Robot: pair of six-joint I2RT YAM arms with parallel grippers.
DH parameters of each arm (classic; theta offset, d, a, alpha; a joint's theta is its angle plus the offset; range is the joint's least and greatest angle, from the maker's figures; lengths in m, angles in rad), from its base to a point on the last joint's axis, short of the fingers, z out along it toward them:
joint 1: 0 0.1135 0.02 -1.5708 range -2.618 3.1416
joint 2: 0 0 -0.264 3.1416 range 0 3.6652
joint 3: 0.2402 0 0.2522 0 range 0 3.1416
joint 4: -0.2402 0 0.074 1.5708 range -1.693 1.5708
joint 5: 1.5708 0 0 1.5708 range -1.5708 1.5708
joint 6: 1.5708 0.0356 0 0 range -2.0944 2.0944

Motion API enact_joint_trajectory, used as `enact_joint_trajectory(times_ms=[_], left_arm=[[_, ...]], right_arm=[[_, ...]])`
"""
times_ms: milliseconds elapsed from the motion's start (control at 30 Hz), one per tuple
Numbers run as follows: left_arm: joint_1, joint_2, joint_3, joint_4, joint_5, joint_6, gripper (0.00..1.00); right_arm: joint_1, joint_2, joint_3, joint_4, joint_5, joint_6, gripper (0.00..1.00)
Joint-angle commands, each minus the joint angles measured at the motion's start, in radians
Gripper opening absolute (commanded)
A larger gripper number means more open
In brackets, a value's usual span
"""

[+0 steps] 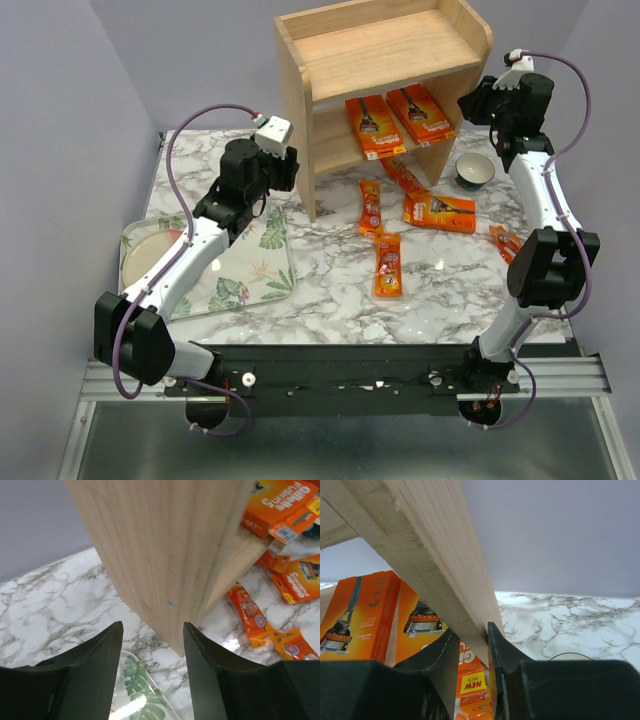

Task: Place and organize the shaving razors onto the shelf

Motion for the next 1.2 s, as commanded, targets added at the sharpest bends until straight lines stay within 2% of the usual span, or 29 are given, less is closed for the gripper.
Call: enact_joint_trajectory(times_ms=[0,100,233,267,300,333,400,500,767,800,833,933,1067,1100,1167], left_arm=[[0.059,-0.006,-0.029,0.134,0.031,0.02,0.6],[0.077,-0.003,-0.031,0.171,0.126,0.02,0.6],[0.093,-0.002,-0.006,0.101,0.316,0.081,0.59],[0.097,-0.003,-0.006,0.096,0.428,0.084,0.56],[0.112,-0.009,-0.017,0.102,0.465,0.075,0.44],[0.116,-0.011,-0.023,0.128,0.488,0.06,0.4],[0.122,0.0,-0.029,0.154,0.467,0.029,0.31],[0.132,0.044,0.0,0.181,0.414,-0.003,0.24],[0.142,0.181,0.124,0.187,0.384,0.005,0.23],[0.143,0.185,0.139,0.184,0.383,-0.003,0.23],[0.143,0.19,0.141,0.176,0.375,-0.014,0.23],[0.148,0.152,0.118,0.129,0.364,-0.066,0.23],[0.148,0.014,0.011,0.037,0.338,-0.118,0.3],[0.148,-0.017,-0.041,0.012,0.32,-0.136,0.37],[0.148,-0.112,-0.09,-0.046,0.303,-0.146,0.45]], right_arm=[[0.08,-0.084,-0.065,0.029,-0.035,0.019,0.13],[0.121,-0.115,-0.12,0.021,-0.006,0.01,0.14],[0.138,-0.171,-0.189,-0.003,0.038,-0.013,0.13],[0.141,-0.194,-0.217,-0.008,0.046,-0.015,0.13],[0.141,-0.207,-0.229,-0.012,0.06,-0.016,0.13],[0.141,-0.219,-0.243,-0.018,0.077,-0.025,0.12],[0.143,-0.254,-0.278,-0.025,0.095,-0.036,0.12],[0.144,-0.29,-0.307,-0.04,0.129,-0.058,0.12],[0.144,-0.331,-0.386,-0.038,0.163,-0.073,0.14],[0.143,-0.333,-0.386,-0.037,0.166,-0.071,0.17],[0.143,-0.334,-0.384,-0.037,0.167,-0.065,0.29],[0.141,-0.351,-0.334,-0.093,0.181,-0.065,0.56],[0.127,-0.457,-0.292,-0.215,0.17,-0.088,0.63],[0.124,-0.486,-0.313,-0.236,0.177,-0.085,0.64],[0.118,-0.533,-0.356,-0.284,0.196,-0.069,0.67]])
